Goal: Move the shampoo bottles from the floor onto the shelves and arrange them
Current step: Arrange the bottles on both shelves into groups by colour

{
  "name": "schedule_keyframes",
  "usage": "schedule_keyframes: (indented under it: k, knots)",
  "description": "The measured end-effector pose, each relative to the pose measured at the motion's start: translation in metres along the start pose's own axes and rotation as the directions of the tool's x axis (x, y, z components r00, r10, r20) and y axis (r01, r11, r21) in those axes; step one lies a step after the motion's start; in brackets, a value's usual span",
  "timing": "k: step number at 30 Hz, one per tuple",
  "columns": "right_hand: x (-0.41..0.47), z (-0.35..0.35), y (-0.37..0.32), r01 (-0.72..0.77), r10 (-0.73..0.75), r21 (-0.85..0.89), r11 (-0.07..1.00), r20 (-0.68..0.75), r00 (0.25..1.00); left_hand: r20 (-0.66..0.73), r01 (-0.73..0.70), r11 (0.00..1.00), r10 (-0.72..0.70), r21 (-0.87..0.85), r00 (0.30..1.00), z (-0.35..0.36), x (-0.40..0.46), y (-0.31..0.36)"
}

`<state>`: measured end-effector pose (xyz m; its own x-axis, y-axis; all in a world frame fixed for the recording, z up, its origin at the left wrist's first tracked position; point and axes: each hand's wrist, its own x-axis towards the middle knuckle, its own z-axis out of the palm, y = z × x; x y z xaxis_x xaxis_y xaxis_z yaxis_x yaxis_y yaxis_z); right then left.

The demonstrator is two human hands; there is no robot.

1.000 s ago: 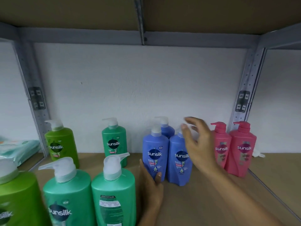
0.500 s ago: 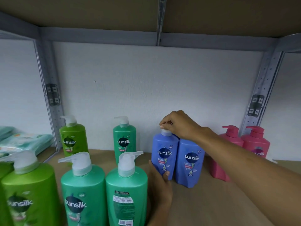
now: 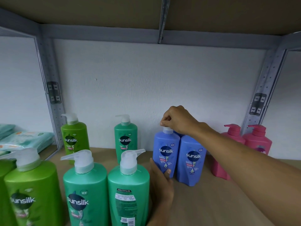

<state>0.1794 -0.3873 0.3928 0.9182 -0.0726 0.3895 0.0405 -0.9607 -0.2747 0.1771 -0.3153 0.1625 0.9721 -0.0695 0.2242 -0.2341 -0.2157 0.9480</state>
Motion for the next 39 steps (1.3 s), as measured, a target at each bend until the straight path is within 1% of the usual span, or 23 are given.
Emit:
schedule_keyframes:
  k: [4,9,12,16,20,21,23,24,25,26,27,29,30,32,33,34,35,37,38,39]
  knots:
    - [0.003,0.001,-0.003,-0.030,0.029,-0.034,0.999,-0.031,0.999,-0.029,-0.021,1.000,0.021,0.003,0.999,-0.001,0.001,0.000]
    - [0.005,0.007,-0.005,-0.095,0.090,-0.094,0.991,-0.059,0.994,-0.019,-0.023,1.000,0.023,0.006,1.000,-0.001,0.000,0.000]
    - [0.005,0.008,-0.006,-0.114,0.108,-0.108,0.988,-0.057,0.993,-0.033,-0.028,0.999,0.028,0.022,0.999,-0.003,0.000,0.002]
    - [0.005,0.009,-0.006,-0.153,0.145,-0.123,0.981,-0.071,0.987,-0.019,-0.023,0.999,0.023,0.031,1.000,-0.004,0.000,0.003]
    - [0.006,0.012,-0.007,-0.154,0.144,-0.135,0.979,-0.080,0.986,-0.014,-0.025,0.999,0.025,0.021,1.000,-0.004,-0.001,0.005]
    - [0.006,0.012,-0.005,-0.152,0.144,-0.127,0.980,-0.066,0.987,-0.014,-0.026,0.999,0.026,0.021,1.000,-0.004,-0.001,0.005]
    - [0.004,0.009,0.001,-0.146,0.144,-0.045,0.988,-0.046,0.989,-0.013,-0.026,1.000,0.026,0.017,1.000,-0.005,-0.001,0.006]
    - [0.002,0.007,0.006,-0.148,0.149,0.021,0.989,-0.076,0.986,-0.012,-0.026,1.000,0.026,0.012,1.000,-0.005,-0.001,0.006]
    - [-0.003,0.005,0.010,-0.146,0.158,0.094,0.985,-0.146,0.976,-0.013,-0.023,1.000,0.023,0.005,1.000,-0.004,-0.001,0.006]
    - [-0.010,0.005,0.014,-0.133,0.174,0.171,0.976,-0.253,0.952,-0.012,-0.015,1.000,0.014,-0.006,1.000,-0.004,-0.001,0.006]
    - [-0.020,0.006,0.018,-0.103,0.192,0.245,0.964,-0.374,0.907,-0.013,-0.002,1.000,0.002,-0.022,1.000,-0.004,-0.001,0.007]
    - [-0.048,0.013,0.024,-0.035,0.257,0.367,0.930,-0.576,0.776,-0.010,0.021,0.999,-0.021,-0.043,1.000,-0.003,-0.001,0.008]
    - [-0.065,0.020,0.029,-0.016,0.307,0.420,0.907,-0.638,0.707,-0.008,0.023,0.999,-0.023,-0.042,1.000,-0.003,-0.001,0.007]
    - [-0.098,0.042,0.042,-0.006,0.406,0.501,0.866,-0.694,0.594,-0.012,0.012,0.999,-0.012,-0.029,1.000,-0.003,-0.001,0.006]
    - [-0.114,0.057,0.051,-0.022,0.457,0.539,0.842,-0.690,0.561,-0.012,0.007,1.000,-0.008,-0.022,1.000,-0.004,-0.002,0.006]
    - [-0.128,0.074,0.062,-0.048,0.515,0.590,0.806,-0.660,0.546,-0.010,0.006,1.000,-0.006,-0.006,1.000,-0.004,-0.002,0.007]
    - [-0.140,0.091,0.071,-0.083,0.581,0.655,0.751,-0.596,0.554,-0.008,0.013,1.000,-0.012,0.017,1.000,-0.004,-0.003,0.007]
    - [-0.159,0.119,0.084,-0.198,0.690,0.775,0.600,-0.377,0.618,-0.008,0.028,0.999,-0.028,0.030,1.000,-0.003,-0.003,0.004]
    - [-0.166,0.128,0.088,-0.272,0.704,0.789,0.550,-0.263,0.659,-0.016,0.036,0.999,-0.036,0.015,0.999,-0.002,-0.003,0.001]
    - [-0.170,0.135,0.090,-0.334,0.692,0.777,0.533,-0.173,0.701,-0.036,0.044,0.999,-0.044,0.010,0.998,-0.001,-0.002,-0.004]
